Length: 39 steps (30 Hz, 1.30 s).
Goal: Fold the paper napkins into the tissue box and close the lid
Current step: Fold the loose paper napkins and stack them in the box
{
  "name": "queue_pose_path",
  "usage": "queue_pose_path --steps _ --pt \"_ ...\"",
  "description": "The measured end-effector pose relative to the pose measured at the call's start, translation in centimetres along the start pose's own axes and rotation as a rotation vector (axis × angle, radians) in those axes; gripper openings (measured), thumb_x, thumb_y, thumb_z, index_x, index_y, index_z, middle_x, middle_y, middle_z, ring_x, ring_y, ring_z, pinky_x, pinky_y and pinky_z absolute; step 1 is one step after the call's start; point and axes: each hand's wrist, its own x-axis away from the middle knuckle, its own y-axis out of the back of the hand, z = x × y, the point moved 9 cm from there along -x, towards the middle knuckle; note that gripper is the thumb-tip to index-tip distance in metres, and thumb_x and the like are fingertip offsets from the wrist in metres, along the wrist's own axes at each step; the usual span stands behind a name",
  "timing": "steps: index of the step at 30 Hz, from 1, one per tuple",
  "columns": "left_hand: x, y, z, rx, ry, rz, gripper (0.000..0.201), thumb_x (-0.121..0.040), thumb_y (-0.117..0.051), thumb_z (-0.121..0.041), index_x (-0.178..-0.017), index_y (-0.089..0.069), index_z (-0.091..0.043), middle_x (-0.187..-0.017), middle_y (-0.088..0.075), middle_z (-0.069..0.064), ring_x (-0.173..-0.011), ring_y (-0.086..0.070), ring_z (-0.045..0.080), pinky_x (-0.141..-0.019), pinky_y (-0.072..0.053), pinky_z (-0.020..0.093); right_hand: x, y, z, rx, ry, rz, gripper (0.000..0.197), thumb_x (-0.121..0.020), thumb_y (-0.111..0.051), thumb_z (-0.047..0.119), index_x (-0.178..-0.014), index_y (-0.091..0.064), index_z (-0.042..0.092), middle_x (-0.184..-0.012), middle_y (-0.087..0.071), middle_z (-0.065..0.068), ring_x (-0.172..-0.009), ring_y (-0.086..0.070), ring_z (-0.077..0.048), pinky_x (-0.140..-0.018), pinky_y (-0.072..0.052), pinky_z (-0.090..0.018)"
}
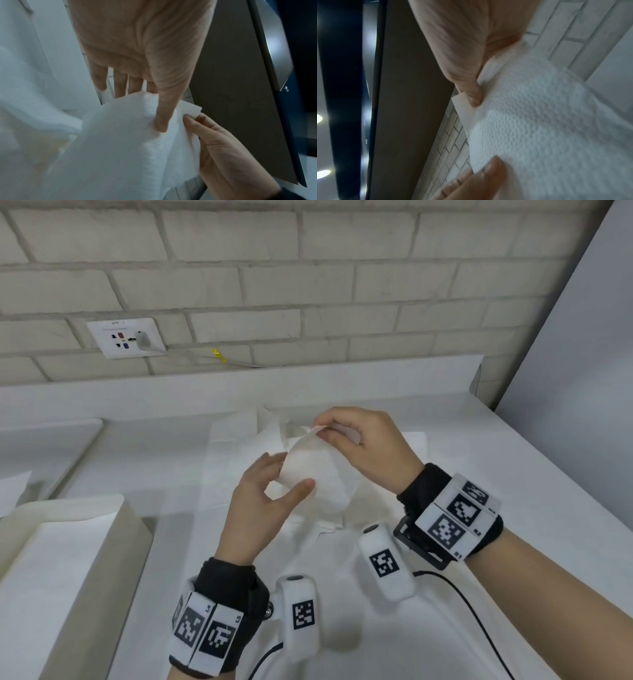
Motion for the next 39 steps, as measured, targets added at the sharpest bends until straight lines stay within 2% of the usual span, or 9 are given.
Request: queue_pose_path --steps 4,9,13,18,21,25,31,34,39 --pt "0.4 -1.6 -0.1 0.116 0.068 0.122 0.009 -0.082 -0.072 -0.013 -0.09 -0.071 -0.016 -0.084 -0.075 -0.005 -0.079 -0.07 0.012 -0.068 -0.053 0.024 -1.7 1.1 1.1 0.029 0.047 -0.014 0.012 -0.088 -0.06 0.008 -0.096 -0.069 0.004 -0.092 -0.068 0.003 -0.093 -0.059 -0.006 -0.086 -0.044 -0.015" --pt "0.8 -2.5 0.9 0.059 0.118 0.162 0.023 -0.082 -0.071 -0.01 -0.064 -0.058 -0.016 -0.051 -0.061 -0.015 -0.045 -0.054 -0.001 -0.045 -0.036 0.01 -3.8 2.2 0.7 0.007 -0.007 -0.029 0.013 -0.088 -0.061 0.01 -0.097 -0.068 0.005 -0.091 -0.063 0.009 -0.086 -0.059 0.0 -0.084 -0.04 -0.008" --pt "0.6 -2.1 1.1 0.098 0.167 0.144 0.006 -0.086 -0.067 -0.027 -0.089 -0.066 -0.022 -0.084 -0.074 -0.008 -0.075 -0.07 0.007 -0.066 -0.053 0.021 -4.4 -0.8 -0.3 -0.027 -0.097 0.233 0.01 -0.086 -0.064 0.011 -0.095 -0.067 0.009 -0.091 -0.064 0.006 -0.085 -0.057 0.004 -0.087 -0.039 -0.007" --pt "0.5 -0.7 2.5 0.167 0.248 0.046 0.019 -0.098 -0.049 -0.019 -0.089 -0.066 -0.018 -0.085 -0.073 -0.002 -0.079 -0.069 0.016 -0.068 -0.052 0.029 -5.1 -3.1 -2.1 -0.07 -0.151 0.303 0.005 -0.089 -0.061 0.012 -0.091 -0.064 0.01 -0.081 -0.063 0.006 -0.077 -0.057 -0.005 -0.079 -0.041 -0.014" --pt "0.6 0.9 4.0 0.199 0.313 -0.049 0.021 -0.098 -0.045 -0.012 -0.092 -0.065 -0.017 -0.085 -0.071 -0.002 -0.077 -0.067 0.017 -0.063 -0.049 0.027 -5.7 -3.7 -7.0 0.107 -0.31 0.269 0.022 -0.091 -0.057 0.02 -0.105 -0.061 0.004 -0.099 -0.062 -0.004 -0.093 -0.057 -0.016 -0.08 -0.04 -0.02" --pt "0.6 2.5 5.3 0.218 0.35 -0.116 0.021 -0.097 -0.042 -0.005 -0.102 -0.062 -0.01 -0.09 -0.068 0.005 -0.079 -0.064 0.021 -0.06 -0.046 0.026 -3.7 -6.8 -13.8 0.529 -0.554 0.521 0.065 -0.086 -0.059 0.045 -0.135 -0.036 0.01 -0.135 -0.041 -0.012 -0.121 -0.045 -0.03 -0.099 -0.039 -0.036" --pt "0.8 3.1 6.0 0.214 0.352 -0.153 0.03 -0.093 -0.042 0.001 -0.11 -0.058 -0.018 -0.104 -0.067 0.004 -0.094 -0.063 0.024 -0.075 -0.051 0.036 -3.3 -9.0 -15.5 0.634 -0.625 0.462 0.068 -0.085 -0.047 0.058 -0.133 -0.036 0.011 -0.133 -0.041 -0.014 -0.12 -0.044 -0.035 -0.092 -0.039 -0.041" --pt "0.9 3.5 6.6 0.211 0.364 -0.173 0.036 -0.092 -0.045 -0.001 -0.125 -0.052 -0.016 -0.117 -0.062 0.004 -0.106 -0.06 0.025 -0.092 -0.048 0.044 -3.9 -9.5 -15.2 0.669 -0.625 0.483 0.062 -0.085 -0.05 0.048 -0.135 -0.034 0.015 -0.132 -0.04 -0.014 -0.12 -0.043 -0.036 -0.094 -0.04 -0.043" --pt "0.9 3.5 6.8 0.215 0.367 -0.184 0.037 -0.092 -0.045 -0.004 -0.125 -0.049 -0.019 -0.117 -0.061 0.003 -0.106 -0.059 0.025 -0.087 -0.049 0.041 -4.5 -10.2 -14.5 0.663 -0.539 0.599 0.034 -0.09 -0.049 0.02 -0.123 -0.049 0.009 -0.118 -0.055 -0.013 -0.095 -0.055 -0.031 -0.075 -0.042 -0.03"
